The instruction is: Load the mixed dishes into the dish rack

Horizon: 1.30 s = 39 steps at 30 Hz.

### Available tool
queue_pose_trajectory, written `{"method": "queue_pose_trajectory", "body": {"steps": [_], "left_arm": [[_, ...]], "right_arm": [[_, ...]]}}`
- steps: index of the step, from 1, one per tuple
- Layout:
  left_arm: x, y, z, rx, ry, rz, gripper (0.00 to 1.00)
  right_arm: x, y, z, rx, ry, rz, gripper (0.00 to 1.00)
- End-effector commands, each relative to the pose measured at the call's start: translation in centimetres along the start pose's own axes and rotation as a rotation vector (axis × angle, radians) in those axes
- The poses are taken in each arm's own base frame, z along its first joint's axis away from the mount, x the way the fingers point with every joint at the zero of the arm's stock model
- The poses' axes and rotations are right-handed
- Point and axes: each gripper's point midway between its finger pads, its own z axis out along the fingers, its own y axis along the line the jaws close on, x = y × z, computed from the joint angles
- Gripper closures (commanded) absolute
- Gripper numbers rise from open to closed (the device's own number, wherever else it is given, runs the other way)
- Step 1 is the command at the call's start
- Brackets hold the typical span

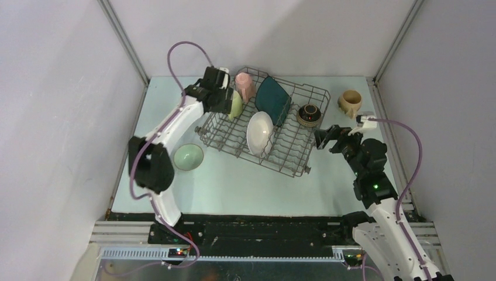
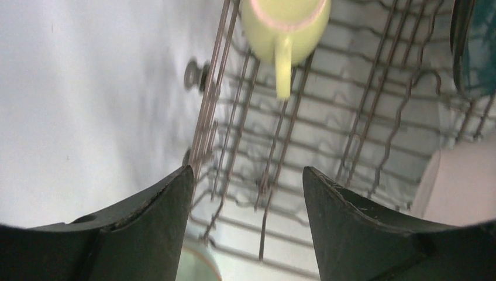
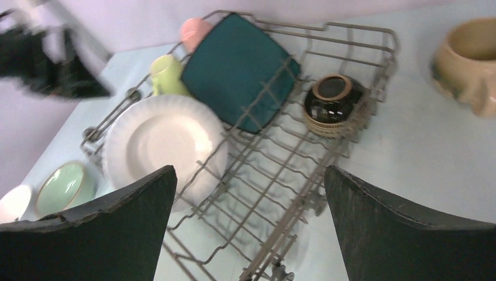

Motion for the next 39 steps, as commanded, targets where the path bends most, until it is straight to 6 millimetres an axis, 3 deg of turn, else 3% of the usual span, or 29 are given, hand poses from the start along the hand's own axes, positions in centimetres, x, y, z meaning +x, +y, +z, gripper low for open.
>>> {"method": "queue_pose_trajectory", "body": {"steps": [1,3,6,9,11,13,14,15,16,17,18,19,20,21,23,25,30,31,32,33,34,35,36,37,39], "left_arm": [[-1.9,0.9,-5.8,0.035,-0.195,-0.123,0.25],[-1.2,1.0,-7.5,0.058,-0.242,-0.163,0.24],[-0.1,0.1,-10.1,0.164,-0.364,-0.247,0.14],[1.0,-0.5,-12.3,0.255,-0.462,-0.303,0.05],[1.5,0.1,-14.7,0.277,-0.549,-0.356,0.01],[2.5,0.4,-15.1,0.283,-0.574,-0.404,0.0],[3.2,0.3,-14.8,0.289,-0.564,-0.418,0.0],[3.8,0.2,-14.7,0.297,-0.558,-0.43,0.0],[4.0,0.0,-14.7,0.311,-0.553,-0.433,0.0],[4.5,-0.2,-14.5,0.324,-0.544,-0.439,0.0],[4.7,-0.6,-14.6,0.35,-0.537,-0.437,0.0],[5.1,-0.8,-14.5,0.363,-0.53,-0.444,0.0],[5.3,-0.9,-14.5,0.372,-0.527,-0.445,0.0],[5.6,-0.9,-14.6,0.378,-0.531,-0.454,0.0],[5.9,-0.7,-15.1,0.38,-0.552,-0.469,0.0],[6.1,-0.2,-15.6,0.369,-0.58,-0.487,0.0],[6.8,0.7,-16.6,0.353,-0.609,-0.515,0.0],[7.3,0.9,-16.2,0.336,-0.592,-0.541,0.0],[7.5,1.1,-16.3,0.334,-0.589,-0.578,0.0],[8.1,1.3,-15.9,0.324,-0.572,-0.589,0.0],[8.2,1.2,-16.0,0.33,-0.569,-0.598,0.0],[8.6,1.0,-15.8,0.342,-0.559,-0.596,0.0],[8.6,0.8,-15.8,0.355,-0.558,-0.598,0.0],[9.0,0.8,-15.5,0.356,-0.55,-0.601,0.0],[9.3,0.6,-15.3,0.363,-0.546,-0.606,0.0]], "right_arm": [[-0.5,-5.3,0.5,0.311,-0.04,0.14,0.01],[-0.4,-7.2,0.6,0.405,-0.026,0.159,0.0],[0.4,-10.8,0.6,0.583,-0.016,0.261,0.01],[-0.6,-13.6,0.7,0.667,-0.04,0.347,0.0],[-0.8,-15.5,1.3,0.708,-0.044,0.396,0.0],[-1.3,-17.2,2.0,0.746,-0.053,0.417,0.0],[-2.6,-17.7,2.2,0.757,-0.079,0.422,0.01],[-1.9,-18.8,2.8,0.794,-0.057,0.432,0.01],[-3.1,-19.2,3.2,0.805,-0.078,0.439,0.01],[-2.1,-20.2,3.8,0.835,-0.051,0.457,0.0],[-3.2,-20.7,4.3,0.838,-0.067,0.464,0.01],[-2.3,-21.9,4.7,0.876,-0.036,0.484,0.01],[-3.7,-22.2,5.4,0.882,-0.055,0.491,0.03],[-2.3,-23.6,5.4,0.95,-0.006,0.509,0.04],[-2.4,-25.4,5.6,1.047,0.013,0.523,0.14],[-2.5,-26.9,6.2,1.107,0.025,0.533,0.18],[-2.8,-29.5,9.7,1.125,0.052,0.536,0.23],[-3.9,-29.7,10.4,1.115,0.037,0.525,0.23],[-2.7,-30.4,10.9,1.132,0.076,0.524,0.23],[-3.7,-30.5,11.7,1.122,0.065,0.522,0.22],[-2.3,-31.1,12.2,1.136,0.115,0.525,0.22],[-3.4,-31.2,12.9,1.126,0.101,0.526,0.22],[-1.8,-31.6,13.3,1.141,0.153,0.53,0.22],[-2.4,-31.7,13.9,1.13,0.145,0.53,0.22],[-0.8,-32.4,15.2,1.119,0.186,0.532,0.21]]}}
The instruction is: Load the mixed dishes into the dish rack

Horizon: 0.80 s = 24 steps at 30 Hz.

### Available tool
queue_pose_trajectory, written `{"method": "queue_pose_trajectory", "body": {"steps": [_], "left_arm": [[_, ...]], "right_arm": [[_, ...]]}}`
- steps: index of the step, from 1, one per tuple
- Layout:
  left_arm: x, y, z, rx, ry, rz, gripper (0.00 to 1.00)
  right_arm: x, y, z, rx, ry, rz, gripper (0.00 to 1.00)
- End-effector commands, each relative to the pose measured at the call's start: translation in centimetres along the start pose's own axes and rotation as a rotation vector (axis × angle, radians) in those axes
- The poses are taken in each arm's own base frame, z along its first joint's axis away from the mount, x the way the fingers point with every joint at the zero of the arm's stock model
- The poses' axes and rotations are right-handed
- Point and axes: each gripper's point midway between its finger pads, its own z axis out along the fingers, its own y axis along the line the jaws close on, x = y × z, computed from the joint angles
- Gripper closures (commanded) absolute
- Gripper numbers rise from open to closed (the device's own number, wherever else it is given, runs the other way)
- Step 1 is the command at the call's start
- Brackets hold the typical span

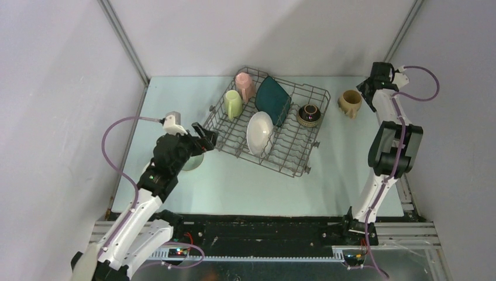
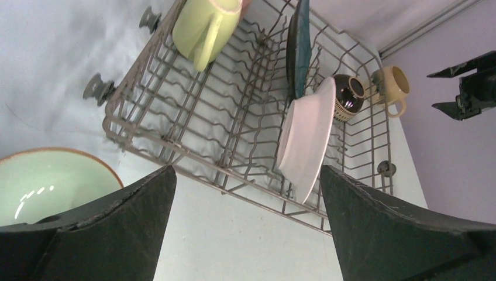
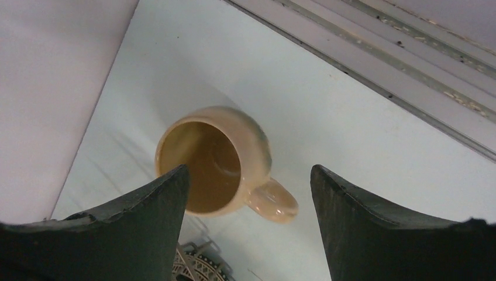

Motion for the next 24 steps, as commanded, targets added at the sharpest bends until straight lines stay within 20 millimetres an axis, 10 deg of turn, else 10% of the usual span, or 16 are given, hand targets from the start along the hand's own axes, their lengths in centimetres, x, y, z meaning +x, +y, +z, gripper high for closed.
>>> {"method": "queue_pose_trajectory", "body": {"steps": [1,8,14,18,24], "left_arm": [[0.5,0.4,-0.1,0.0,-0.004,-0.047,0.0],[0.6,1.2,0.2,-0.044,0.006,-0.044,0.0],[0.9,0.9,0.3,-0.023,0.024,-0.048,0.0],[1.3,0.9,0.2,-0.019,0.031,-0.054,0.0],[2.4,-1.6,0.2,0.112,0.113,-0.078,0.0]], "right_arm": [[0.9,0.7,1.7,0.019,0.047,-0.03,0.21],[3.6,0.8,4.7,0.032,0.12,-0.037,0.28],[4.5,0.2,5.1,0.006,0.115,-0.022,0.68],[3.8,-0.4,3.6,-0.004,0.078,-0.011,0.99],[0.2,1.0,-2.6,-0.132,-0.006,0.033,1.0]]}}
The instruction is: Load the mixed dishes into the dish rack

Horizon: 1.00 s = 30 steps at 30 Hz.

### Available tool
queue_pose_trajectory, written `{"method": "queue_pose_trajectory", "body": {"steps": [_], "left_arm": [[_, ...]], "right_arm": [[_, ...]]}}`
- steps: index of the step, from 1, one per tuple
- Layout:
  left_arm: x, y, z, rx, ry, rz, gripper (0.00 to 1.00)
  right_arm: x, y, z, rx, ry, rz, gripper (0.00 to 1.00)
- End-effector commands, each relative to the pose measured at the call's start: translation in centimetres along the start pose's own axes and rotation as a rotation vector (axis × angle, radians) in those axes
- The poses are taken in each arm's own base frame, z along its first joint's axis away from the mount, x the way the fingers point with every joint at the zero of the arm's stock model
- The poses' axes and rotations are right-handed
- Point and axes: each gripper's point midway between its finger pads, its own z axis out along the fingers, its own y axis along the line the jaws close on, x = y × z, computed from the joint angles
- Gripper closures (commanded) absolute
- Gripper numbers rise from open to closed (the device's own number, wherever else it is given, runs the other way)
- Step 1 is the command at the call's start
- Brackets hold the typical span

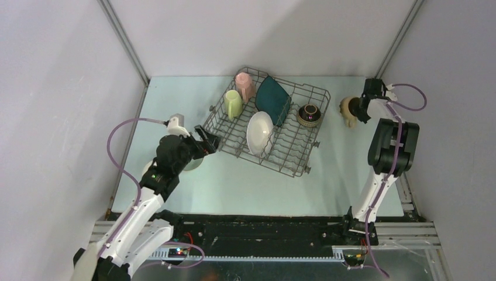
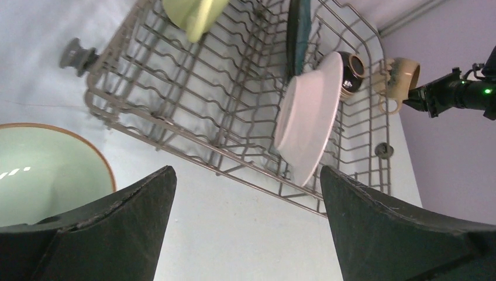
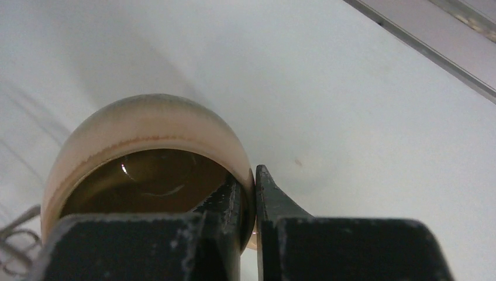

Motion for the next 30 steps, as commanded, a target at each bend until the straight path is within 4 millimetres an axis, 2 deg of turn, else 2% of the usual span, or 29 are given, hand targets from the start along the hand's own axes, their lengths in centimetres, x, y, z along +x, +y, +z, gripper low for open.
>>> {"method": "queue_pose_trajectory", "body": {"steps": [1,2,3,4,5,6,7,8,9,10,11,12,13,16,17,18,19,20,21,22,25,30], "left_arm": [[0.1,-3.7,-0.2,0.179,0.059,-0.037,0.0],[0.4,-4.2,-0.1,0.2,0.077,-0.044,0.0],[0.5,-5.4,-0.3,0.264,0.099,-0.05,0.0],[0.8,-6.0,-0.3,0.303,0.115,-0.05,0.0],[0.7,-7.6,-0.7,0.388,0.125,-0.047,0.0],[1.2,-7.8,-0.6,0.411,0.146,-0.053,0.0],[1.4,-8.5,-0.9,0.457,0.157,-0.061,0.0],[1.7,-8.7,-0.7,0.472,0.17,-0.067,0.0],[1.8,-9.4,-1.0,0.519,0.17,-0.067,0.0],[2.1,-9.9,-1.2,0.55,0.183,-0.069,0.0],[2.0,-10.4,-1.3,0.578,0.17,-0.074,0.0],[1.9,-11.4,-1.7,0.623,0.16,-0.066,0.0],[2.3,-12.1,-2.0,0.651,0.169,-0.057,0.0],[2.4,-14.2,-2.7,0.736,0.159,-0.016,0.0],[2.5,-15.0,-3.1,0.767,0.159,-0.008,0.0],[2.1,-15.8,-3.6,0.814,0.138,-0.002,0.0],[2.4,-16.2,-3.9,0.844,0.136,0.0,0.0],[1.5,-17.4,-5.0,0.923,0.09,0.007,0.0],[1.8,-17.4,-5.3,0.949,0.086,0.003,0.0],[0.8,-18.3,-6.4,1.015,0.036,0.001,0.0],[0.8,-19.0,-7.4,1.092,0.025,0.001,0.02],[0.4,-20.6,-9.4,1.223,-0.022,0.011,0.14]], "right_arm": [[-6.4,4.1,-8.8,-0.22,-0.186,0.085,1.0],[-6.6,4.3,-10.5,-0.261,-0.198,0.09,1.0],[-6.6,4.5,-11.4,-0.286,-0.2,0.09,1.0],[-6.6,4.9,-13.5,-0.347,-0.2,0.092,1.0],[-6.4,5.2,-14.6,-0.383,-0.194,0.091,1.0],[-6.0,5.9,-16.7,-0.466,-0.176,0.086,1.0],[-4.9,6.1,-17.5,-0.512,-0.141,0.079,1.0],[-4.4,7.7,-20.8,-0.65,-0.111,0.072,1.0],[-3.2,7.8,-21.6,-0.691,-0.073,0.071,1.0],[-2.3,9.2,-25.0,-0.809,-0.045,0.064,1.0],[-1.2,9.4,-25.9,-0.847,-0.019,0.055,1.0],[0.1,10.5,-29.1,-0.945,0.007,0.033,1.0],[0.7,10.7,-31.0,-0.991,0.016,0.022,1.0],[5.3,12.2,-36.5,-1.142,0.147,-0.028,1.0],[5.9,12.3,-38.2,-1.193,0.16,-0.031,1.0],[7.7,12.6,-39.9,-1.241,0.224,-0.042,1.0],[8.4,12.5,-41.5,-1.297,0.241,-0.051,1.0],[9.8,12.7,-43.1,-1.339,0.281,-0.058,1.0],[10.2,12.5,-44.4,-1.388,0.281,-0.06,1.0],[11.5,12.5,-45.8,-1.425,0.318,-0.068,1.0],[14.0,12.0,-48.8,-1.503,0.388,-0.086,1.0],[17.7,12.0,-52.2,-1.588,0.525,-0.107,1.0]]}}
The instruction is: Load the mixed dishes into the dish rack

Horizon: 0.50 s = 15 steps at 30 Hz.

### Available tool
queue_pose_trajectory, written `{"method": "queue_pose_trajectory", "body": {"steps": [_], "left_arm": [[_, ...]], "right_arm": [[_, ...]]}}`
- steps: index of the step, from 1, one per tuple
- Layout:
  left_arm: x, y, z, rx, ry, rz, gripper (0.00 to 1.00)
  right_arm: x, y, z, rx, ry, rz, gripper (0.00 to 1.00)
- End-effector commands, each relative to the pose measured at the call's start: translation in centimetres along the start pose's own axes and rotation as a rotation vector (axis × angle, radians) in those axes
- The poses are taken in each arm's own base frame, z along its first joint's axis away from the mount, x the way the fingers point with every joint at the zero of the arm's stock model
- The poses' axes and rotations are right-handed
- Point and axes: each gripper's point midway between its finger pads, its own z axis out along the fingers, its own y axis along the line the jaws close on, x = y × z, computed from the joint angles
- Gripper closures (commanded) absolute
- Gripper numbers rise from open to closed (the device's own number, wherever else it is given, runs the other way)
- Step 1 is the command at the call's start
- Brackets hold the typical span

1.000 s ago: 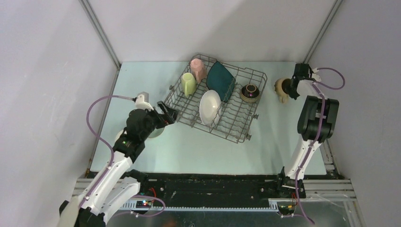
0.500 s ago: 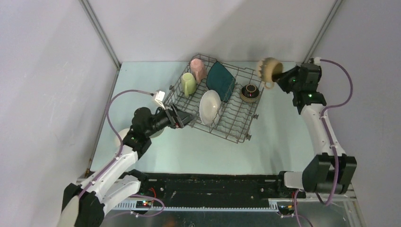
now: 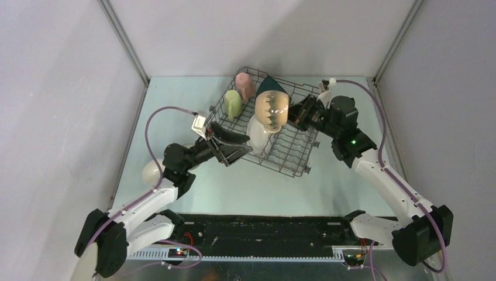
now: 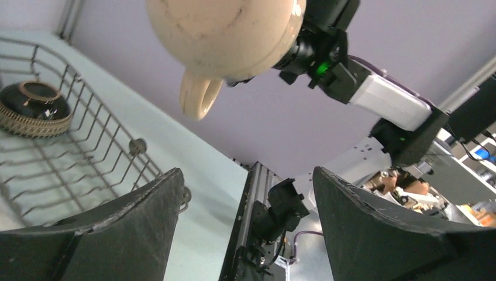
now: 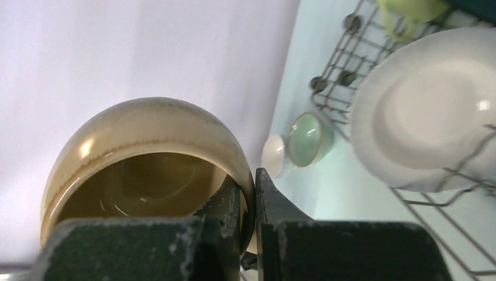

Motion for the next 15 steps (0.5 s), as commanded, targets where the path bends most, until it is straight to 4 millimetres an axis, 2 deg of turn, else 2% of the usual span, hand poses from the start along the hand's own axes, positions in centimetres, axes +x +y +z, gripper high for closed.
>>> {"method": "queue_pose_trajectory", "body": {"steps": [1,5,15], "left_arm": [[-1.2,-4.5,0.4,0.209,-0.068,0.06,0.15],[-1.6,-5.3,0.6,0.258,-0.109,0.054,0.22],[-1.9,-5.4,1.6,0.27,-0.119,0.042,0.32]], "right_arm": [[1.3,9.5,-1.1,-0.342,0.022,-0.006,1.0],[3.2,11.3,-0.8,-0.416,0.047,0.003,1.0],[5.5,10.6,0.6,-0.359,0.08,0.054,1.0]]}}
